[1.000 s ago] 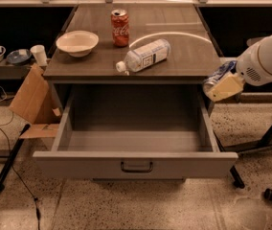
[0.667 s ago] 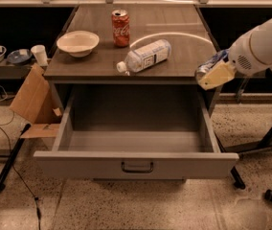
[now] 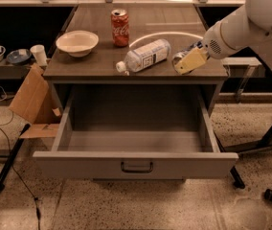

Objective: Pick pepsi can from top drawer and place on counter

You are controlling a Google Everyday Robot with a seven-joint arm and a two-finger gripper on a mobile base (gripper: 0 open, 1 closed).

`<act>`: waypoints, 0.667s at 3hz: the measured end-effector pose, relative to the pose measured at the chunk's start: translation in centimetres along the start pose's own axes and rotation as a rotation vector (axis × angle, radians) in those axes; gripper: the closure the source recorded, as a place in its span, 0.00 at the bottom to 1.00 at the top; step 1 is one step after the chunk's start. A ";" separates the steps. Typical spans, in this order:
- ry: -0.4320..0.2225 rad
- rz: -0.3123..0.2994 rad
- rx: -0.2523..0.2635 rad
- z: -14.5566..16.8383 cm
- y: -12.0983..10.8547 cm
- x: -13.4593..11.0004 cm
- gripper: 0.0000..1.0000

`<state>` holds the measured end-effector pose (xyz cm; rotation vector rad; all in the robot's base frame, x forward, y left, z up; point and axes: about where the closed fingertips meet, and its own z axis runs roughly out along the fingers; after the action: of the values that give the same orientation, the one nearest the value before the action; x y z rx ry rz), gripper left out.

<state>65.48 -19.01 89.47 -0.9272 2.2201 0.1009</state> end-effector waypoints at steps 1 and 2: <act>-0.005 0.027 -0.031 3.0 0.0 -1.5 1.00; -0.007 0.052 -0.053 5.5 -0.1 -2.5 1.00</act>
Offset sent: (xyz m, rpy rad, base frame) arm 0.0689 0.0440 -0.0353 0.0938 0.0630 -0.0140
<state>69.98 -15.84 87.05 -0.8966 2.2456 0.1877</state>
